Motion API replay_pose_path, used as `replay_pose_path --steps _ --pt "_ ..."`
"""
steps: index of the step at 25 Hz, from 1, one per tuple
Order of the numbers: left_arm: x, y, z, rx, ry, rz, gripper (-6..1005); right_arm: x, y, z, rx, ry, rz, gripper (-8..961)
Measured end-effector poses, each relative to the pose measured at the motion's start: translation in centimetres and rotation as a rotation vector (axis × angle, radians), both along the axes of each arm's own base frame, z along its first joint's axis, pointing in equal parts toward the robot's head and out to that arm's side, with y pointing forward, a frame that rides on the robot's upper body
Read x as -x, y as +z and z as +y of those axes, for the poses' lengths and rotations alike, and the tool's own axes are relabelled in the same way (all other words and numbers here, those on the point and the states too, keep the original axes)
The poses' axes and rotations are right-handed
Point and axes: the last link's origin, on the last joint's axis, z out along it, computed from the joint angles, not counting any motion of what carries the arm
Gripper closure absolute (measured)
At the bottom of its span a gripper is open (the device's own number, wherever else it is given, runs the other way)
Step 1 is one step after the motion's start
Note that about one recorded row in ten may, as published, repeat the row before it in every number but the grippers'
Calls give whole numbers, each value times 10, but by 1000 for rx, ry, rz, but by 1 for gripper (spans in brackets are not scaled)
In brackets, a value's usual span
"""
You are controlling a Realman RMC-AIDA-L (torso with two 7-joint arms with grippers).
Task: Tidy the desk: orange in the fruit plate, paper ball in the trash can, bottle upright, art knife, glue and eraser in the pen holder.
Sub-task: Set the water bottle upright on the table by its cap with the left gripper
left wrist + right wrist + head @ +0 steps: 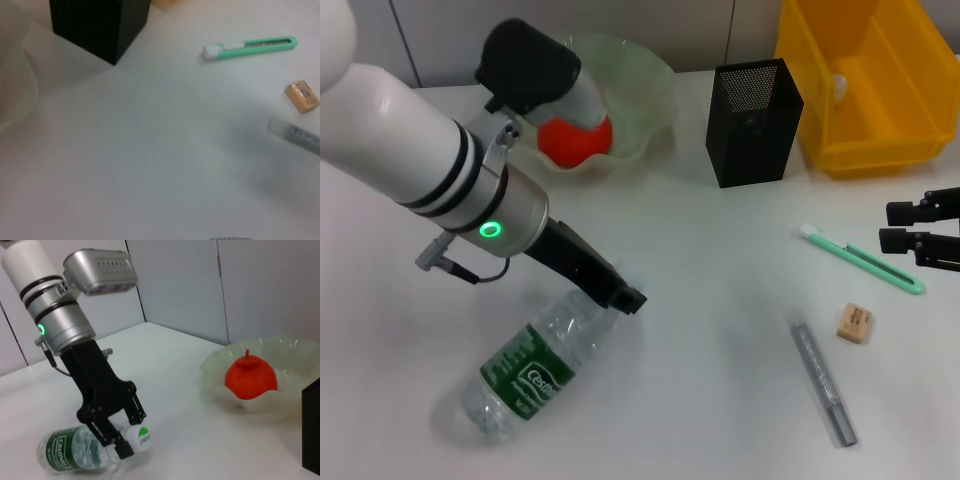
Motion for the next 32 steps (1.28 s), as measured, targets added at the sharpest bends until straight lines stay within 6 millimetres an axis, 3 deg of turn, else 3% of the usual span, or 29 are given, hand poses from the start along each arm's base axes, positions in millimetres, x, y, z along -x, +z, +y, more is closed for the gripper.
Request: replay_pose_path --steps 13,22,32 --pt "-7 22 7 -87 -95 57 566 1 0 1 4 -5 5 591" --pt "-4 50 18 -232 -90 -14 566 4 0 4 6 -4 10 593" --pt "-1 63 19 -319 -109 -49 566 8 -1 10 5 -5 8 597"
